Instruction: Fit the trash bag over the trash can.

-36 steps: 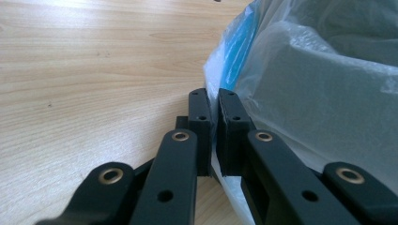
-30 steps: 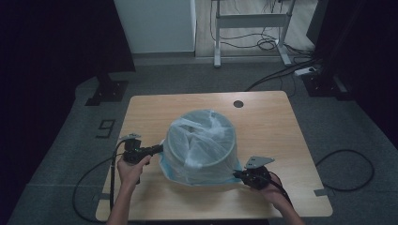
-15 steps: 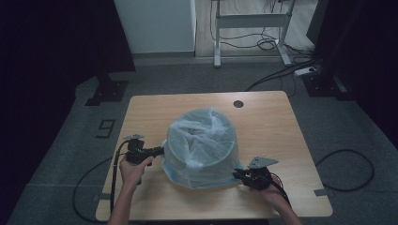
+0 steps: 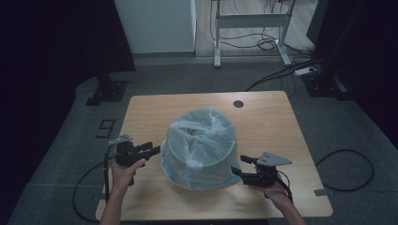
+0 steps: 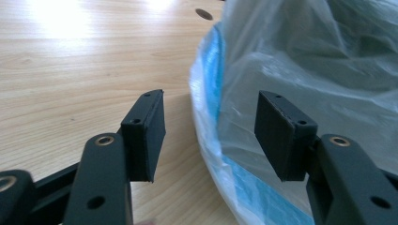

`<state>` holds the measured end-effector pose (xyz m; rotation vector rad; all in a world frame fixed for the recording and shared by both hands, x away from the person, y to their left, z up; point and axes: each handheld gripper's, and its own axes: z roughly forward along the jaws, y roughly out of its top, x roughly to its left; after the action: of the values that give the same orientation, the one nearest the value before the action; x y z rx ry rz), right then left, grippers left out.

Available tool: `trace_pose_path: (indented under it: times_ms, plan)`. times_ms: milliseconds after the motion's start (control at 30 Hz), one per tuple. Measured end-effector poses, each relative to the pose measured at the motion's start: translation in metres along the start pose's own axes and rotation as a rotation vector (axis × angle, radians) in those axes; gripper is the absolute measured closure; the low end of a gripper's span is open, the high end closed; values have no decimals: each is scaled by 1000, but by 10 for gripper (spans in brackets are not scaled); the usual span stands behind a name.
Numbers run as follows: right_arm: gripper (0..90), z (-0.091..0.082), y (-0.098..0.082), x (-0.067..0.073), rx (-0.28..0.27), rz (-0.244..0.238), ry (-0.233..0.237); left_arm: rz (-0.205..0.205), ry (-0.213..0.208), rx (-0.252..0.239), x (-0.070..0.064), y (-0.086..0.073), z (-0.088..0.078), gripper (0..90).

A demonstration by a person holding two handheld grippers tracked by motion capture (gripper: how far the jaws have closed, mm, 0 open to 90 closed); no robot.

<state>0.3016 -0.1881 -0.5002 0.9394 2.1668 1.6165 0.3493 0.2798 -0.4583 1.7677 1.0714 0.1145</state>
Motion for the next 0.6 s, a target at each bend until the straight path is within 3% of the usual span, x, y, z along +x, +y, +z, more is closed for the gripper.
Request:
trace_pose_path:
  times_ms: [100, 233, 267, 400, 600]
  plan:
    - [340, 3, 0, 0, 7, 6, -3, 36, 0, 3, -5, -1, 1, 440]
    - [322, -1, -3, -3, -7, 23, -9, 95, -11, -27, -11, 2, -8, 433]
    - [316, -3, -4, -4, -11, 28, -11, 135, -17, -52, -15, 5, -13, 429]
    - [305, -16, -9, -11, -46, 60, -21, 216, -58, -101, -25, 14, -24, 400]
    - [309, -28, -15, -14, -73, 79, -4, 363, -68, -70, -49, 36, -27, 374]
